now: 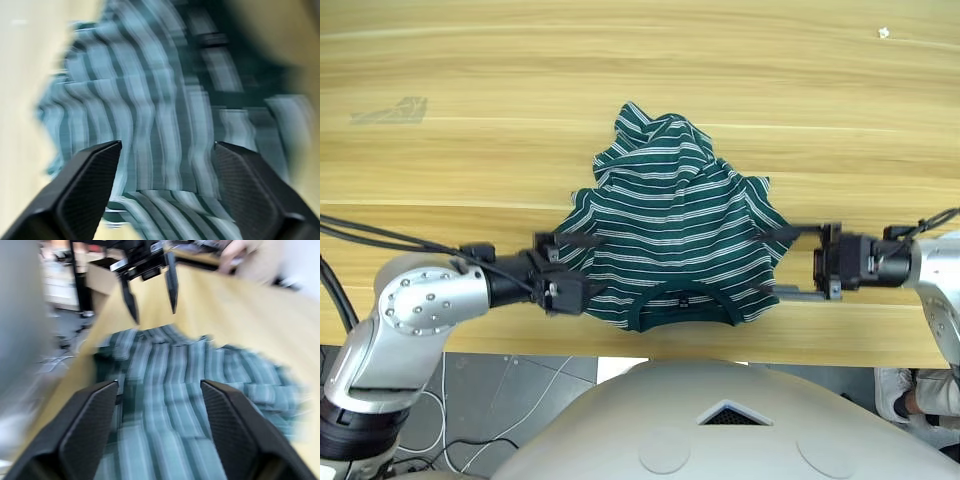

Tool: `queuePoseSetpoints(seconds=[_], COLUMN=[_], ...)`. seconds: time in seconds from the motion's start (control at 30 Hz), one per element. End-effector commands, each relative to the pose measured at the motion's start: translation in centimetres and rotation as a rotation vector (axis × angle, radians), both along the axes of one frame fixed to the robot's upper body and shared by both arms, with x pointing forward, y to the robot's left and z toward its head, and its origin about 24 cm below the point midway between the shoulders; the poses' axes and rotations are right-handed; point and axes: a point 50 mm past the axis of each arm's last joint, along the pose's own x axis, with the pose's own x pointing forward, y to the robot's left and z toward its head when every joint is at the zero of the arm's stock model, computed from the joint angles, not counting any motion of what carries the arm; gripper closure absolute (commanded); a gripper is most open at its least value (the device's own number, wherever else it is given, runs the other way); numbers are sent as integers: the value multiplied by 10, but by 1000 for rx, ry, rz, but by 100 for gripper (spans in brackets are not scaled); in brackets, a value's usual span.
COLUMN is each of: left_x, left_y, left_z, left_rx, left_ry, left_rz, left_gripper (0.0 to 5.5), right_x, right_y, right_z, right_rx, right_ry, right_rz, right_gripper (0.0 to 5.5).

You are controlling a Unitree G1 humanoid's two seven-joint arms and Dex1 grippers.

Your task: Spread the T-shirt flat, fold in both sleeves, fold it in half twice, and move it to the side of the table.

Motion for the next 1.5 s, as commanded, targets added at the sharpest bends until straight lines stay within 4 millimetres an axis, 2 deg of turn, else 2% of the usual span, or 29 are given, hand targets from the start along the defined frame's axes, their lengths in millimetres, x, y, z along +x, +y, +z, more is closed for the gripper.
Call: queuePoseSetpoints(seconds=[0.03, 0.13, 0.2, 0.3, 0.37, 0.47, 0.63, 0.83, 0.93, 1.07, 1.13, 1.3, 1.5], left_x=[38, 44, 43, 42, 44, 42, 39, 34, 30, 7, 2, 3, -2], left_y=[-15, -29, -33, -38, -40, -41, -43, -44, -44, -48, -47, -37, -42], left_z=[-2, -9, -12, -13, -14, -17, -21, -24, -33, -85, -97, -111, -117], left_rx=[-36, 18, 40, 39, 45, 50, 50, 23, 16, 67, 70, 85, 67], left_ry=[-201, -292, -310, -320, -327, -325, -325, -296, -254, -83, -43, -15, 5], left_rz=[73, 25, 5, -12, -23, -33, -41, -31, -27, -64, -57, -13, -20], left_gripper=[140, 135, 135, 135, 135, 135, 135, 135, 135, 135, 135, 135, 135], right_x=[67, 119, 145, 164, 166, 162, 155, 146, 154, 175, 182, 195, 193], right_y=[16, 21, 33, 49, 55, 62, 71, 51, 36, 14, 8, 9, 11], right_z=[7, 7, 1, -15, -32, -57, -76, -98, -90, -61, -47, -19, -23], right_rx=[23, -133, -195, -291, -323, -393, -454, -606, -673, -757, -772, -721, -707], right_ry=[-223, -393, -418, -423, -371, -323, -289, -291, -354, -493, -540, -605, -592], right_rz=[-275, -387, -399, -403, -401, -384, -339, -326, -376, -484, -516, -574, -574], right_gripper=[182, 122, 87, 42, 13, 13, 13, 13, 13, 13, 13, 13, 13])
